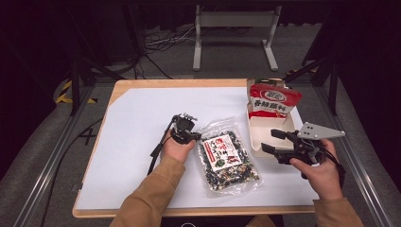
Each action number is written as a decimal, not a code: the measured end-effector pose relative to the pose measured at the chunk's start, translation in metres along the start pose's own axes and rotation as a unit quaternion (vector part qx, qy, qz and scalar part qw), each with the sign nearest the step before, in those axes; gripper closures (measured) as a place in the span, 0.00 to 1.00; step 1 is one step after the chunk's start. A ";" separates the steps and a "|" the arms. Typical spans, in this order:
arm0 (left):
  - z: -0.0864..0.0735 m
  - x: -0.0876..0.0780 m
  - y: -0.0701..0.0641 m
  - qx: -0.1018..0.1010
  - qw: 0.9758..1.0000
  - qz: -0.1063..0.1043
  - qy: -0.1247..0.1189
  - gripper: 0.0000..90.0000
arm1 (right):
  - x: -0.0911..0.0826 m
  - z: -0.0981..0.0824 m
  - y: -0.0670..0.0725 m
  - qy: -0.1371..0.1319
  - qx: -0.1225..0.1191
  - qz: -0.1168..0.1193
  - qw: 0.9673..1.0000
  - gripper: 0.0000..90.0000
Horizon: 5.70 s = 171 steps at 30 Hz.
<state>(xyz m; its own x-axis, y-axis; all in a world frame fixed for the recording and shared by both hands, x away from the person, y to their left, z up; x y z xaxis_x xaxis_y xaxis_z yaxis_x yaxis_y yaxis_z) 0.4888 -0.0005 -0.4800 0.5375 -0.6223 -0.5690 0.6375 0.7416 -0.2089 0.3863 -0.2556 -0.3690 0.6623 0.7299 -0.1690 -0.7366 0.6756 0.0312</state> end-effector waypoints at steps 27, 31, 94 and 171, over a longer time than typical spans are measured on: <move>0.070 -0.115 -0.034 0.116 0.980 0.011 -0.163 0.98 | -0.003 0.007 0.004 -0.010 -0.013 0.002 1.000 0.45; 0.074 -0.125 -0.040 0.124 0.977 0.008 -0.175 0.98 | -0.001 0.007 0.006 -0.009 -0.010 0.005 1.000 0.45; 0.085 -0.158 -0.076 0.163 0.954 -0.078 -0.241 0.88 | 0.065 0.013 0.062 0.069 0.077 0.219 0.970 0.80; 0.008 -0.165 0.023 0.082 0.979 -0.033 -0.183 0.49 | -0.007 0.102 -0.061 -0.017 -0.076 0.006 0.997 0.80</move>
<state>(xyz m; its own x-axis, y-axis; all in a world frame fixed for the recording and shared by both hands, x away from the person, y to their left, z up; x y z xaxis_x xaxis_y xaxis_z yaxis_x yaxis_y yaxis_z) 0.4191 0.1170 -0.3848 0.6354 -0.7372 -0.2297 0.7408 0.6659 -0.0880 0.4404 -0.2918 -0.2691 0.6564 0.7420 -0.1363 -0.7544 0.6460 -0.1164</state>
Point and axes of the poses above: each handheld gripper's, and its own axes: x roughly forward along the jaws, z roughly out of its top, y roughly to its left, the point moved 8 cm from there along x, roughly forward along the jaws, and after that the axes turned 14 degrees about -y, right-handed, at the moved point
